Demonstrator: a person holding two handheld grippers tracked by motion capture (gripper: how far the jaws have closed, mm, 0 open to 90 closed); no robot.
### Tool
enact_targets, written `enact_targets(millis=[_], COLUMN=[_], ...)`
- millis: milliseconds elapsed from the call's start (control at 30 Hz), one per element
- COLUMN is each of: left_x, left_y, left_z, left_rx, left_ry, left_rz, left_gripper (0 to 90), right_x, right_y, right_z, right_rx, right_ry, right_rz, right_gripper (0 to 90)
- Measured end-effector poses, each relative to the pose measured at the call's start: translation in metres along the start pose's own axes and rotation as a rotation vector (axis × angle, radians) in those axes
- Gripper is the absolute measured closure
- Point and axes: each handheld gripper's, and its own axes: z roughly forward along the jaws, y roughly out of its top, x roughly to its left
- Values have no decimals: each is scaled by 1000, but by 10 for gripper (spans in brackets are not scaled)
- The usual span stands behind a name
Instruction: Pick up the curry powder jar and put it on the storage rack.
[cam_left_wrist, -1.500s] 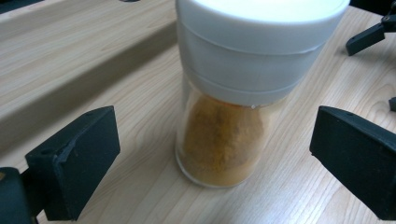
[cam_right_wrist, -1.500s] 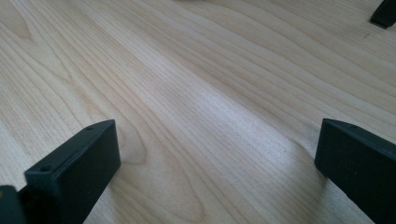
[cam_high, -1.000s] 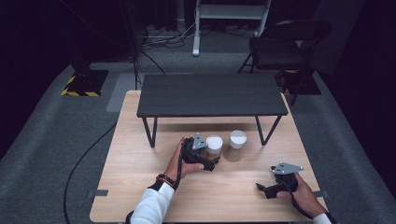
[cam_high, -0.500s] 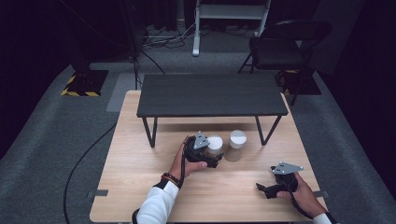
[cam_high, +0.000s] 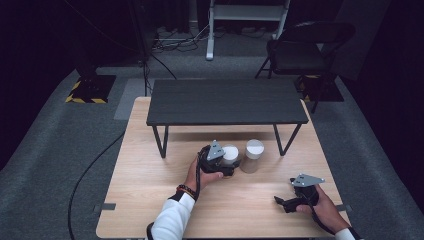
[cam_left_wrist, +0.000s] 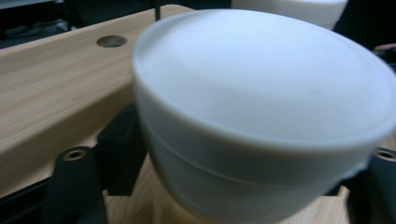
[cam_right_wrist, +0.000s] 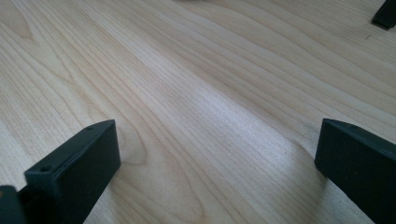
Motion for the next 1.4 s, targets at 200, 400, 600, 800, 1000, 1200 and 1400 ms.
enact_targets(millis=[200,400,600,800,1000,1200,1400], left_x=[-4,-7,-7,-7,-6,-8,-8], left_y=[2,4,9,15,22,30,44], left_z=[-1,-1,-5,-14,-22,-29,-37], left_rx=[3,9,5,6,8,8,-1], left_ry=[21,32,34,58,56,64,64], left_rz=[12,11,2,-16,-35,-43,-42], left_gripper=[344,344,343,343,343,343,343], right_x=[0,0,0,-1,-1,-1,-1], right_y=[0,0,0,0,0,0,0], right_z=[0,0,0,0,0,0,0], right_rx=[0,0,0,0,0,0,0], right_ry=[0,1,1,5,5,5,5], right_rz=[0,-1,-1,-5,-5,-5,-6], right_gripper=[0,0,0,0,0,0,0])
